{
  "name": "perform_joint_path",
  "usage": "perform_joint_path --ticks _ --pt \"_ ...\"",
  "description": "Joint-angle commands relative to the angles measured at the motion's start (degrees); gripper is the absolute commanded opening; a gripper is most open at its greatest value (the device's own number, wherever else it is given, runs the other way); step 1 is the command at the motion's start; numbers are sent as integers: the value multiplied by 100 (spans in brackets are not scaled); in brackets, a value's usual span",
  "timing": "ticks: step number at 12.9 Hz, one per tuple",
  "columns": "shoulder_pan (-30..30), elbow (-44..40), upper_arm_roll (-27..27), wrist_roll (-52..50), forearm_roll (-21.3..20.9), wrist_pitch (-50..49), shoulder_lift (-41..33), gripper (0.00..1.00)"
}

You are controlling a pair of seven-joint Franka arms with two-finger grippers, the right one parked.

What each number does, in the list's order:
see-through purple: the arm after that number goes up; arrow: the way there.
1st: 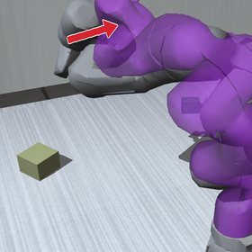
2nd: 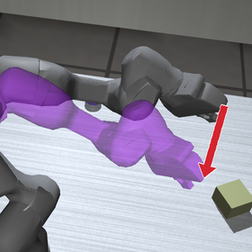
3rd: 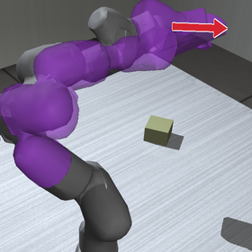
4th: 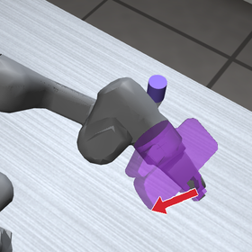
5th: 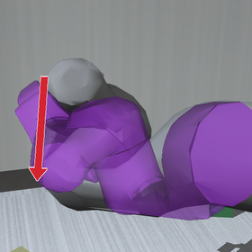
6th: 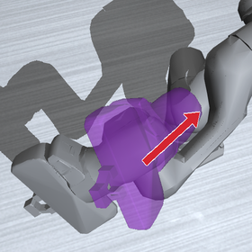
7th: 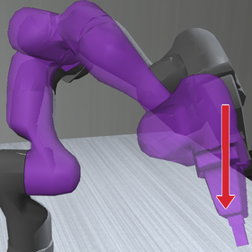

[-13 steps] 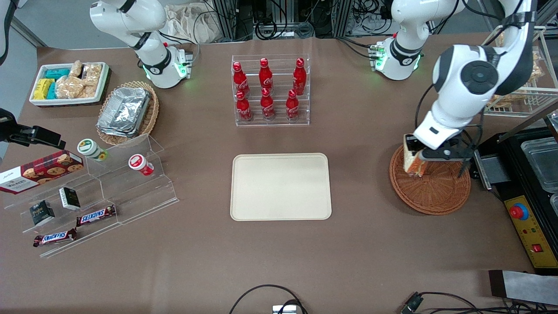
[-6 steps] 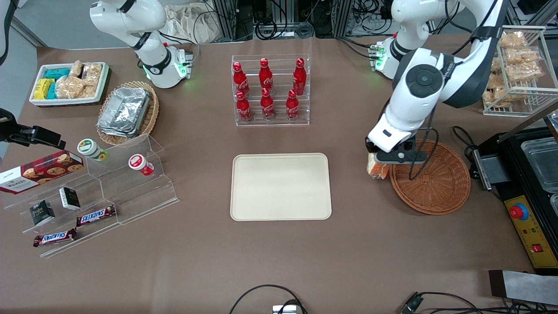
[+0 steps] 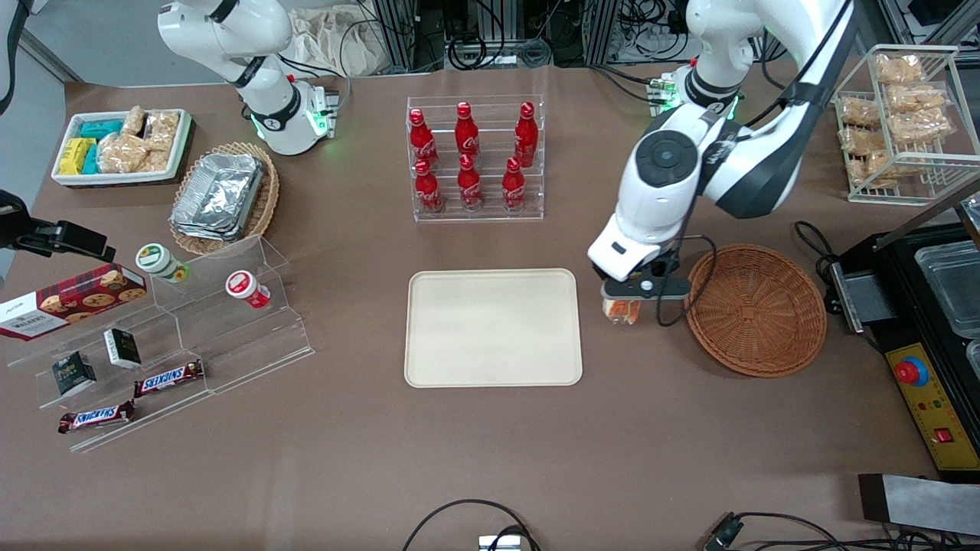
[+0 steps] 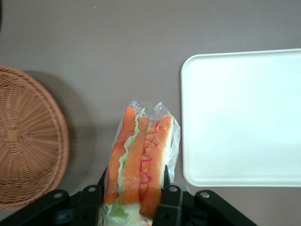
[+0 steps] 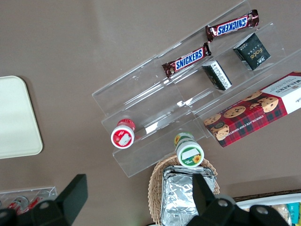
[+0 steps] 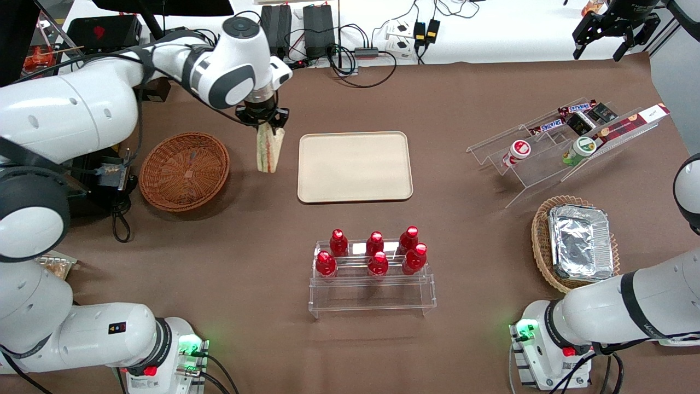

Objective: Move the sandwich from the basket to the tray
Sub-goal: 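Carry the sandwich over the cream tray and lower it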

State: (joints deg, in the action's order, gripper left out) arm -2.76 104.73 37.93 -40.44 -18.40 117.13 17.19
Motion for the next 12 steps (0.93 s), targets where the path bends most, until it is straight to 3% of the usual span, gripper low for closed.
perform_joint_path --ticks 1,5,12 --pt "389 -812 13 -411 -461 -243 783 41" --pt "811 -1331 -5 -719 -1025 -226 1548 42" --pt "979 -1894 -31 -992 -1078 -173 2288 42"
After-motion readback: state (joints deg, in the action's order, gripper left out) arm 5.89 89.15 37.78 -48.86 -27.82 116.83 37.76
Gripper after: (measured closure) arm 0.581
